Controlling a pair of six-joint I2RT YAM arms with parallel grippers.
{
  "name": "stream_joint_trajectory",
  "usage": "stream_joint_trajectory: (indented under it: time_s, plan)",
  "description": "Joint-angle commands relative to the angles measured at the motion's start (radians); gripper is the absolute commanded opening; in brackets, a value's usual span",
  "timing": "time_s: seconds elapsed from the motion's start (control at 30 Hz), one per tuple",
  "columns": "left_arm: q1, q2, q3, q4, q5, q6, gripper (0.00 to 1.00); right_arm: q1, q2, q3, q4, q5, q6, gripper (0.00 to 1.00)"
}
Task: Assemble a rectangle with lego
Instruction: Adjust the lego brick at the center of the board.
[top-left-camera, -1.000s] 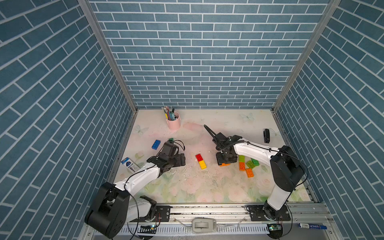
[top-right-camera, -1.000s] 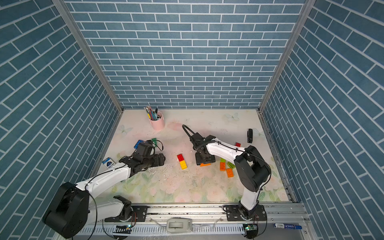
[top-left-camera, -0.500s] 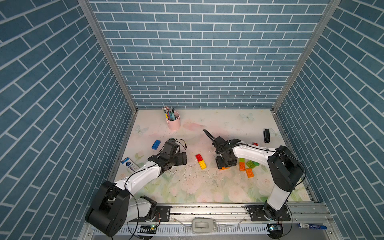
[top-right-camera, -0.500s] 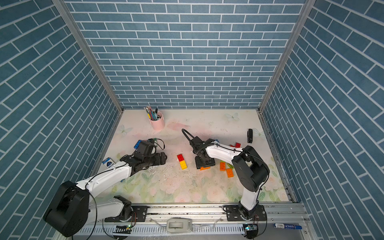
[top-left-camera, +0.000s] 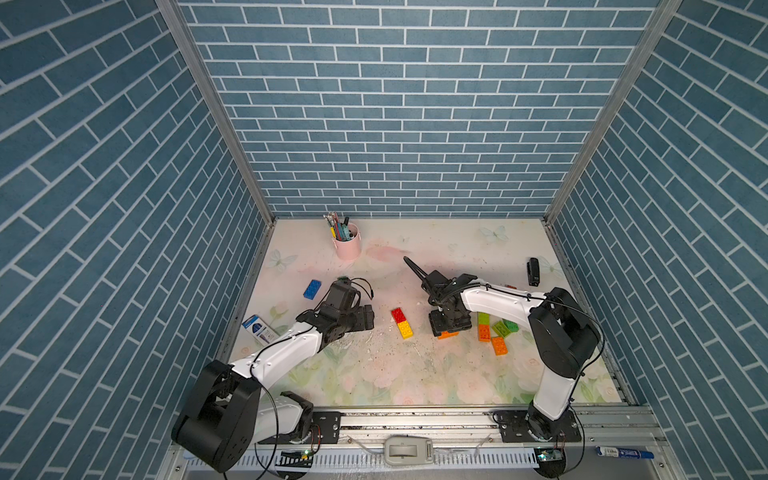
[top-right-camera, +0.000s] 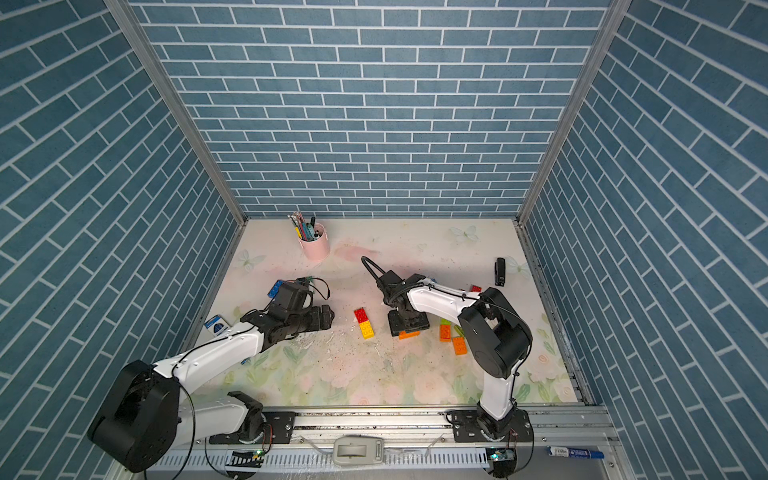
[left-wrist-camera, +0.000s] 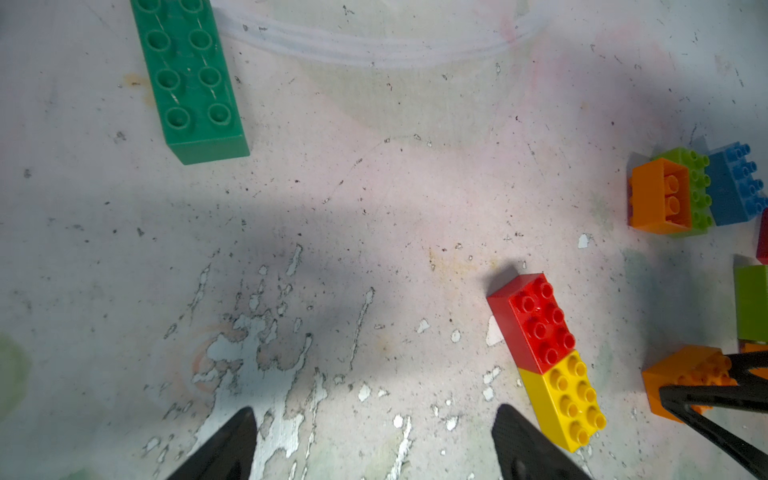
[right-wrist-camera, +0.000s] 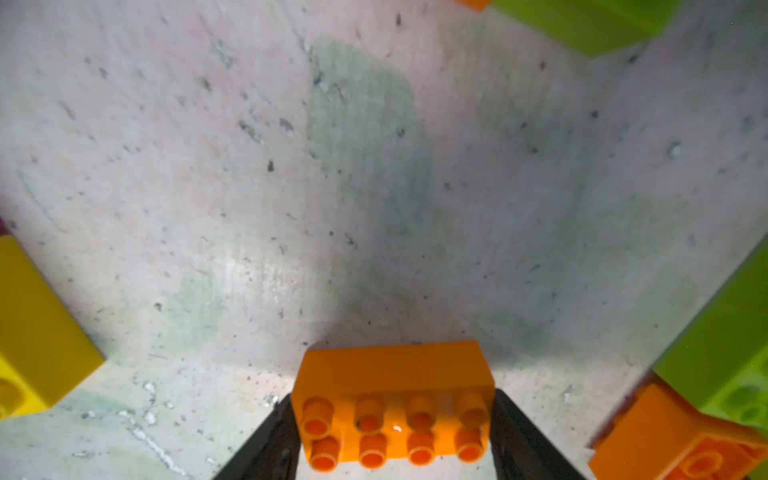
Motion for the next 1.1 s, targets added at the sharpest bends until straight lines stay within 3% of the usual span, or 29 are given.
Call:
stream_joint_trajectory:
  time_s: [0.0,0.2,0.5,0.8,1.07]
  plan:
    - [-0.005,0.003,0.011,0.002,0.003,0.0,0.9,0.003,0.023,0.027,-0.033,0.013,-0.002,0.72]
    - [-0.005,0.0,0.011,0.002,0.002,0.002,0.9,0.003,0.035,0.038,-0.038,0.014,-0.005,0.73]
    - [-0.006,-0.002,0.011,-0.003,0.0,0.004,0.91,0.01,0.016,0.07,-0.075,0.044,-0.004,0.58]
    - [0.01,-0.03,0.003,-0.11,-0.086,-0.052,0.88,0.138,0.063,0.338,-0.176,0.068,0.021,0.5]
    - [0.023,-0.068,-0.049,-0.131,-0.101,-0.062,0.99,0.178,0.208,0.493,-0.163,0.046,-0.025,0.41]
